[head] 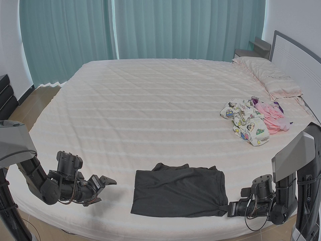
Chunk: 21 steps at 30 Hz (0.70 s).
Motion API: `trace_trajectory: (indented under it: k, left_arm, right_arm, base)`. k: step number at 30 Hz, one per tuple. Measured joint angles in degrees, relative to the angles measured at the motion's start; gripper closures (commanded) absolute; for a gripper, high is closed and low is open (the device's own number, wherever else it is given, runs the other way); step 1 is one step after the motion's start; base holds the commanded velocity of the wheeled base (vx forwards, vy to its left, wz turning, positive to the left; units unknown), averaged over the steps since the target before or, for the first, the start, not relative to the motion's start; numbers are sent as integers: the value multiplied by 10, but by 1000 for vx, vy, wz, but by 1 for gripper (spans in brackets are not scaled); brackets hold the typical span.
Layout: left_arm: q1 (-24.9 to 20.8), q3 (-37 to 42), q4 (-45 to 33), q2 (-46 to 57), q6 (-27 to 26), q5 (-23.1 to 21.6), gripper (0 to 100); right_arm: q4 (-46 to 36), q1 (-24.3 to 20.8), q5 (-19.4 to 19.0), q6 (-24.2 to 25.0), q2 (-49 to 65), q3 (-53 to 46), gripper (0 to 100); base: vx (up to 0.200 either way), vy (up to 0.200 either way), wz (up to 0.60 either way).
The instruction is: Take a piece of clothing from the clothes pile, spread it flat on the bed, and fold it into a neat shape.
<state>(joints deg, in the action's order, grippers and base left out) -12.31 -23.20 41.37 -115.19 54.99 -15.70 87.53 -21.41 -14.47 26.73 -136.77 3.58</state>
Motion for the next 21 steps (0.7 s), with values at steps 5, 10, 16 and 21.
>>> trace_trajectory:
  k: [5,10,16,21]
  left_arm:
    - [0,0,0,0,0,0,0]
    - [0,0,0,0,0,0,0]
    - [0,0,0,0,0,0,0]
    - [0,-1,0,0,0,0,0]
  right_arm:
    - [0,1,0,-2,-3,-1,0]
    - [10,6,0,-2,3,-3,0]
    - [14,33,-5,7,25,12,0]
    - [14,31,-7,32,39,19,0]
  base:
    - [0,0,0]
    - [0,0,0]
    - [0,0,0]
    - [0,0,0]
